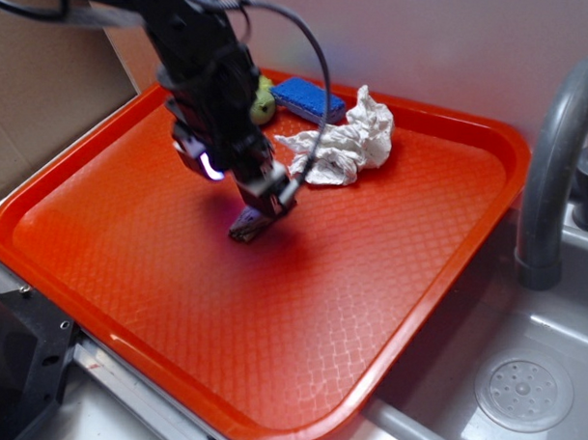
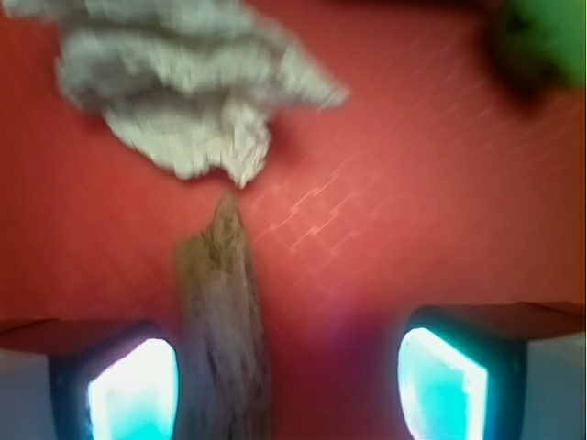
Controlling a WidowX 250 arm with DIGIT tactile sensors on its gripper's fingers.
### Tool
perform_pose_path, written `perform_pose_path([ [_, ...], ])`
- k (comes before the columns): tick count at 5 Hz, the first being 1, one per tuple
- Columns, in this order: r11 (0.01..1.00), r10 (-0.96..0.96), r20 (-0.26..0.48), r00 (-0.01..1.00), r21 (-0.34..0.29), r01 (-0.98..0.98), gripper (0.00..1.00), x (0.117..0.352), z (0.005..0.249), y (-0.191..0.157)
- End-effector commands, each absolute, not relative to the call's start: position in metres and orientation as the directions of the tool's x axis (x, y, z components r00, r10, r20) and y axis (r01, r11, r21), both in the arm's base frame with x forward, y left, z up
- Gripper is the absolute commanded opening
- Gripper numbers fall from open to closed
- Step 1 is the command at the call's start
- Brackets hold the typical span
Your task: Grab the wood chip.
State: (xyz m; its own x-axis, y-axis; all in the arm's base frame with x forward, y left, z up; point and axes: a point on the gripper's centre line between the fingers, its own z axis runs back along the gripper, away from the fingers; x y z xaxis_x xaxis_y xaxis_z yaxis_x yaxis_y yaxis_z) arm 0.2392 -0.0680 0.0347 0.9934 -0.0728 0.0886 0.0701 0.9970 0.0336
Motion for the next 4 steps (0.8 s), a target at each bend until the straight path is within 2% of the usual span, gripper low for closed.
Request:
perform_pose_path([
  [1,0.993,-0.104,0.106,0.989,0.063,0.098,1.0,0.2421,0.0233,-0.0656],
  [2,0.996,-0.084,0.092,0.992,0.043,0.08,0.67,0.2434,0.018,-0.0646],
  [3,0.995,-0.086,0.088,0.992,0.051,0.082,0.0,0.2435,0.0163,-0.0651],
  [4,0.995,-0.088,0.103,0.991,0.06,0.082,0.0,0.2414,0.0201,-0.0647],
])
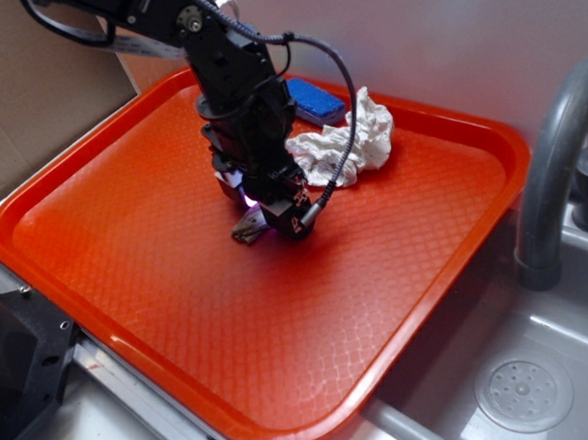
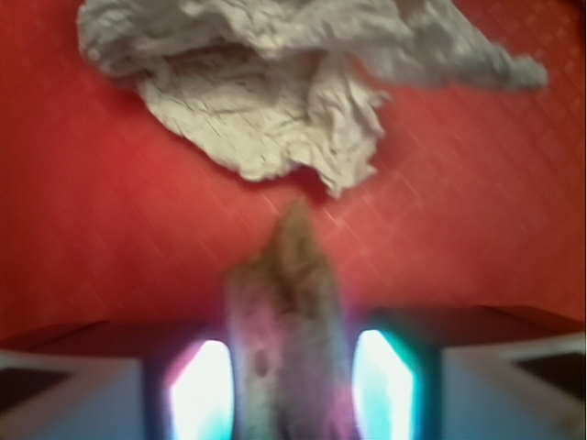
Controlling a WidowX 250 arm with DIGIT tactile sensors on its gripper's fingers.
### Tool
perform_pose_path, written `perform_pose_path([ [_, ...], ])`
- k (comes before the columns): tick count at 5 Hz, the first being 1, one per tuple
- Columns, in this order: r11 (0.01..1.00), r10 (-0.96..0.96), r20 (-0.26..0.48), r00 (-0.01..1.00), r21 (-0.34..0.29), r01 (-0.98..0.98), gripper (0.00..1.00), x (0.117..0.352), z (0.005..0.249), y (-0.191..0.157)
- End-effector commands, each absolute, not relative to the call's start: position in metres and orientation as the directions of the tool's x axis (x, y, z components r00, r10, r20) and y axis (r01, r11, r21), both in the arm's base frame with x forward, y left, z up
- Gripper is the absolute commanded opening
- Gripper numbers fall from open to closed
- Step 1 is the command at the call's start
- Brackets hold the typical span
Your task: Grab the wood chip.
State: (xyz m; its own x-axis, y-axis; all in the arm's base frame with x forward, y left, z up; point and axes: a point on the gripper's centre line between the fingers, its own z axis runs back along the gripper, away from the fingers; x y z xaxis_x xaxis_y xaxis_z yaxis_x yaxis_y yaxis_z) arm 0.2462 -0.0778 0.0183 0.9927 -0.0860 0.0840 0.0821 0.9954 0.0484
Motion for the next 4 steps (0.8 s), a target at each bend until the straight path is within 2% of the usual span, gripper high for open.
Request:
perform_pose_path([
  [1,0.993,-0.101,0.116,0.988,0.069,0.093,0.0,0.238,0.032,-0.061],
  [2,0.993,-0.118,0.156,0.981,0.052,0.111,0.0,0.23,0.07,-0.048],
  [3,0.995,-0.097,0.155,0.983,0.011,0.097,0.0,0.224,0.116,-0.031],
  [4,0.997,-0.067,0.143,0.987,-0.02,0.071,0.0,0.223,0.15,-0.016],
])
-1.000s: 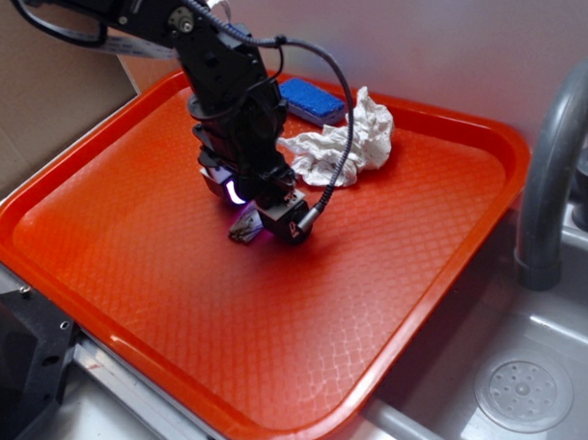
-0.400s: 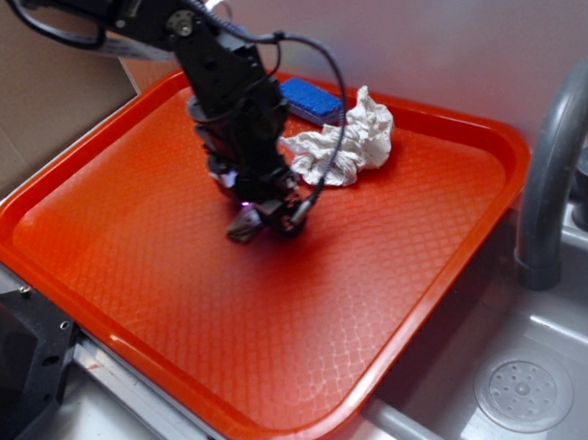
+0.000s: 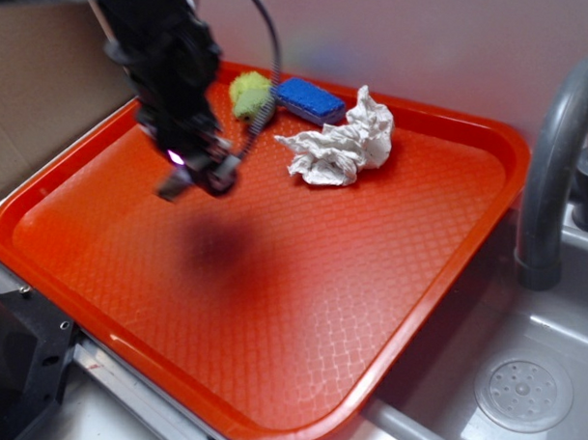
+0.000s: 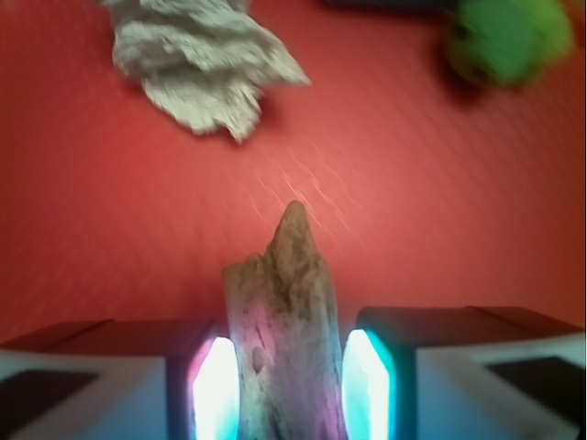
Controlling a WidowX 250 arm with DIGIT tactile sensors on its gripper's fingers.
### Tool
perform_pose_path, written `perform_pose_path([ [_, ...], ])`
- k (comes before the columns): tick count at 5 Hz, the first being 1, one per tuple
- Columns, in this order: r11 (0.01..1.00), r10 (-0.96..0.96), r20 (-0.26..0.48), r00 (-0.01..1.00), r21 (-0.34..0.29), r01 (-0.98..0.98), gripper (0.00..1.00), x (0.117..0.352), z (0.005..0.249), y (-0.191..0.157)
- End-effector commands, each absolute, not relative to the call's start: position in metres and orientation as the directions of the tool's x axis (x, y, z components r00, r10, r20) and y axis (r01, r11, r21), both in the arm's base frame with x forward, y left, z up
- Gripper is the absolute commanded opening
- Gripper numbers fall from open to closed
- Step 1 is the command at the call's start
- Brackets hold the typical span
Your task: Grab the wood chip.
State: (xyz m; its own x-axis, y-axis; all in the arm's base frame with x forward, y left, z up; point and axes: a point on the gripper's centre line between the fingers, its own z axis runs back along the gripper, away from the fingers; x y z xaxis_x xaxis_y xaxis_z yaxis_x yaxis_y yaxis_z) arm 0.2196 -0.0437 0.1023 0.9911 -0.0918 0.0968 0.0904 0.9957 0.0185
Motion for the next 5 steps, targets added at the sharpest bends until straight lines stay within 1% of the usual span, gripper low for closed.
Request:
perform_pose_path([
  [1,0.998,-0.049,0.092,0.995,-0.036,0.053,0.0,0.22,0.191,0.0],
  [2,0.999,-0.05,0.13,0.99,-0.013,0.052,0.0,0.216,0.202,-0.002],
  [3,0.999,-0.043,0.156,0.987,-0.005,0.044,0.0,0.215,0.203,-0.003],
  [4,1.0,-0.027,0.167,0.986,0.018,0.024,0.0,0.215,0.198,-0.004],
  [5,0.998,-0.04,0.153,0.987,0.061,0.031,0.0,0.204,0.185,-0.012],
])
